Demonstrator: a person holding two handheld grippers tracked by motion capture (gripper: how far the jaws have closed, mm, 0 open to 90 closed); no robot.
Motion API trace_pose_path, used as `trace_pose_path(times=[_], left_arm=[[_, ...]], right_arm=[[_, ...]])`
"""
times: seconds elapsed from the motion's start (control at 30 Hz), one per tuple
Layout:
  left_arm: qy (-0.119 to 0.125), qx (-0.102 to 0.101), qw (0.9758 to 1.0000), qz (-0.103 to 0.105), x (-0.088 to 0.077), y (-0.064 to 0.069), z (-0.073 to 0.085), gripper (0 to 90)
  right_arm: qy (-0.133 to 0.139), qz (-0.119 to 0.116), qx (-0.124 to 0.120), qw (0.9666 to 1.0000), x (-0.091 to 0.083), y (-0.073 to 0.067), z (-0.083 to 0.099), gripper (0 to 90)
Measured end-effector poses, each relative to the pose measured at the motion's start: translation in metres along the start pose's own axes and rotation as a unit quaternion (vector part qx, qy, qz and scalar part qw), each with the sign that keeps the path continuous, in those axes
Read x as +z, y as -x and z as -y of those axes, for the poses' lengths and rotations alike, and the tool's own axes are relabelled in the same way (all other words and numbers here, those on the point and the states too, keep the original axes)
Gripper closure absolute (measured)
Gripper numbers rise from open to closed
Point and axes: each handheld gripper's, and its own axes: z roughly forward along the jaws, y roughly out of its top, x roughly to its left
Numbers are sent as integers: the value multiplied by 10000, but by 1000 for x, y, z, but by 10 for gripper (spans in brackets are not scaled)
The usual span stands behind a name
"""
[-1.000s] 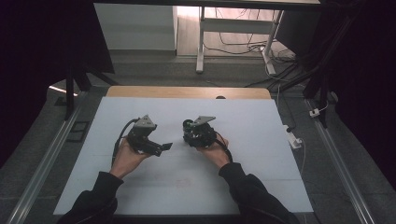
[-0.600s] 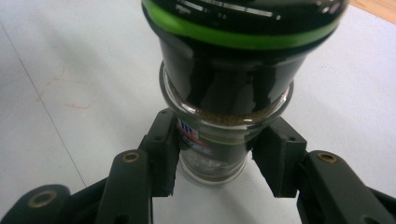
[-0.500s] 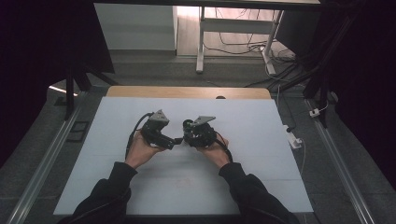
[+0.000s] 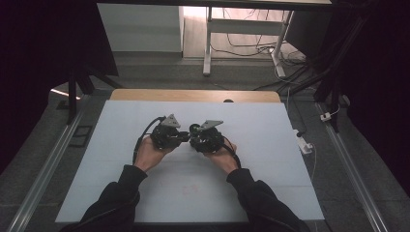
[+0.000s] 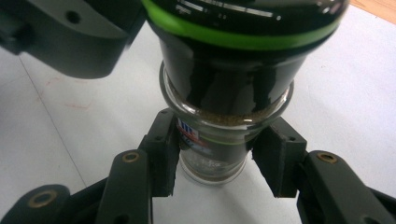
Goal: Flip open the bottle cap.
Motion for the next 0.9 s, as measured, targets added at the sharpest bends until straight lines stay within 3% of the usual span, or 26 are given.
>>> trace_pose_path(times=[0.07,0.4,0.9], left_arm=[[-6,-1,10000,20,2,1,0,882],[-85,22,9999,125,9,5,-6,884],[58,-80,9997,213,1,6,-11,884]], right_arm=[[2,0,-5,10000,0,0,0,524],[4,-14,4,10000,0,1,0,525],[-9,-11,-1,10000,0,0,0,525]])
